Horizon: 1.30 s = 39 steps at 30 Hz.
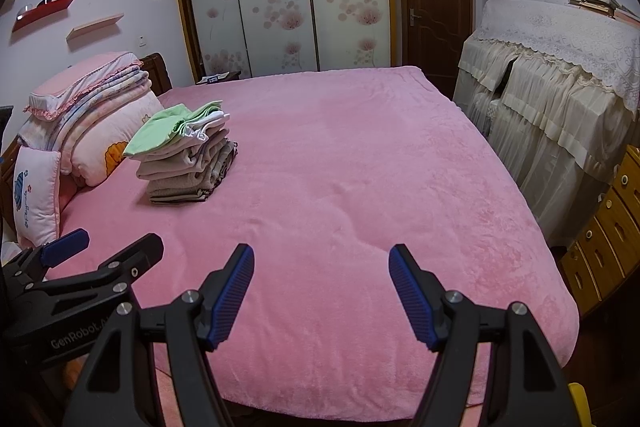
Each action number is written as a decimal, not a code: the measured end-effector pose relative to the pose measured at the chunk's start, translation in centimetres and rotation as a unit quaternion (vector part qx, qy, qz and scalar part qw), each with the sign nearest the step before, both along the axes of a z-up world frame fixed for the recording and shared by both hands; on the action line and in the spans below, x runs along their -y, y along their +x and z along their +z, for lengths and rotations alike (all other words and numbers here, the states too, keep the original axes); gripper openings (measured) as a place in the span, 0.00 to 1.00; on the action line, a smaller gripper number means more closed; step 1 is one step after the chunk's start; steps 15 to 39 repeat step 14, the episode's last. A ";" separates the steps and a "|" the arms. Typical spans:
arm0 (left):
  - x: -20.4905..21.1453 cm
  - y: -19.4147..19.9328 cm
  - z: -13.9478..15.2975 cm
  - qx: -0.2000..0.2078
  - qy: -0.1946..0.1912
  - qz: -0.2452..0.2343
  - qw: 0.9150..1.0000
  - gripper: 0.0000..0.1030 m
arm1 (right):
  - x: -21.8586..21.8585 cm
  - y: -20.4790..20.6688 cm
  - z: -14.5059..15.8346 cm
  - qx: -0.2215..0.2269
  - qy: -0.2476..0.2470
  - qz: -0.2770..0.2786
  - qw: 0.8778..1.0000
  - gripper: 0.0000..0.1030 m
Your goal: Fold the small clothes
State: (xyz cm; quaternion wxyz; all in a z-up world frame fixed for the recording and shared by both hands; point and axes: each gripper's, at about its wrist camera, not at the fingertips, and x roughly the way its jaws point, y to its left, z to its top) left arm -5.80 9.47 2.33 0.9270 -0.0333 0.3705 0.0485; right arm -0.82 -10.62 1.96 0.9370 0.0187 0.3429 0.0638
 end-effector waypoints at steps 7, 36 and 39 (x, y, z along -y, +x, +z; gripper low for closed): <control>0.0 0.2 -0.1 -0.002 0.002 0.000 1.000 0.98 | 0.0 0.0 -0.1 0.000 -0.001 0.000 1.000 0.69; 0.1 0.2 -0.3 -0.006 0.002 -0.001 1.000 0.98 | 0.1 0.1 -0.1 0.000 -0.002 0.000 1.000 0.69; 0.1 0.2 -0.3 -0.006 0.002 -0.001 1.000 0.98 | 0.1 0.1 -0.1 0.000 -0.002 0.000 1.000 0.69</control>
